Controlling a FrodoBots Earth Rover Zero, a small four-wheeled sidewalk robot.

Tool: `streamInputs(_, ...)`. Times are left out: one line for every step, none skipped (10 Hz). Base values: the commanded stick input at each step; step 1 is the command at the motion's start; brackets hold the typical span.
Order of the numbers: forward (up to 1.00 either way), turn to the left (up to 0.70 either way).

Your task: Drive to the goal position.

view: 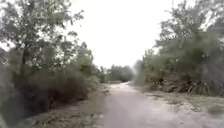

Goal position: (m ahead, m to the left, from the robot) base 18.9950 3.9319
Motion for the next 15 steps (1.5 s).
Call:
streamInputs(0.70,-0.10)
streamInputs(0.70,-0.31)
streamInputs(0.70,-0.31)
streamInputs(0.70,0.04)
streamInputs(0.70,0.04)
streamInputs(0.70,0.04)
streamInputs(0.70,0.04)
streamInputs(0.70,0.04)
streamInputs(0.70,0.04)
streamInputs(0.70,0.04)
streamInputs(0.70,0.04)
streamInputs(0.70,0.04)
streamInputs(0.70,0.04)
streamInputs(0.70,0.04)
streamInputs(0.70,0.04)
